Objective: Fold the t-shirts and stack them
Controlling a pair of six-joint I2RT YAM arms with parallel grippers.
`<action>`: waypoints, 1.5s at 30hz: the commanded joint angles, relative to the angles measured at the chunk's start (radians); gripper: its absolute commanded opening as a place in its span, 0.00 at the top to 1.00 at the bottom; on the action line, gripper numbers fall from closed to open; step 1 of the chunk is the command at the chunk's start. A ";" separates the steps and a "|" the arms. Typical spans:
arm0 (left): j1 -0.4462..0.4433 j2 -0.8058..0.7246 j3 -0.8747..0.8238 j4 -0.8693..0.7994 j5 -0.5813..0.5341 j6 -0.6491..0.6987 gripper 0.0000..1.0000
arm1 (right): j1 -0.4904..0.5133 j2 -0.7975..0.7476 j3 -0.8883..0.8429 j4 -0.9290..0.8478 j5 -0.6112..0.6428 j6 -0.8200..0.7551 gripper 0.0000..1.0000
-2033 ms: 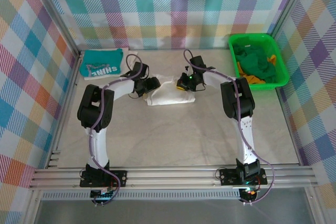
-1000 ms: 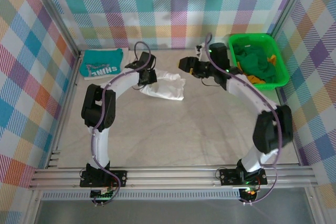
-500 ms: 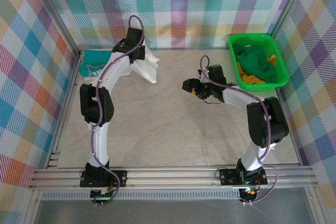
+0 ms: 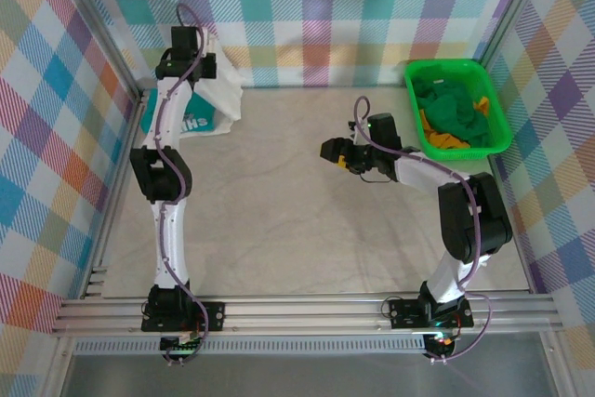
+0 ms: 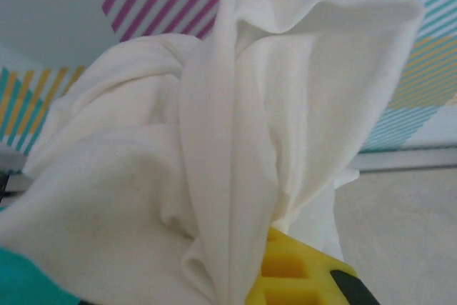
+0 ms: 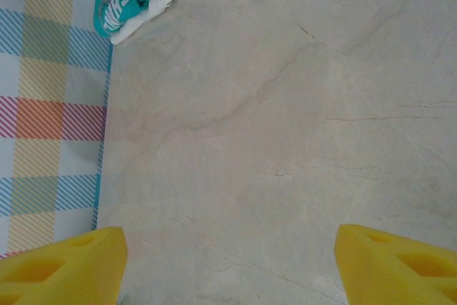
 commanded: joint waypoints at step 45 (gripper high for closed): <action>0.216 -0.241 -0.420 0.284 -0.069 -0.376 0.32 | 0.073 -0.033 0.089 -0.099 0.073 -0.060 0.20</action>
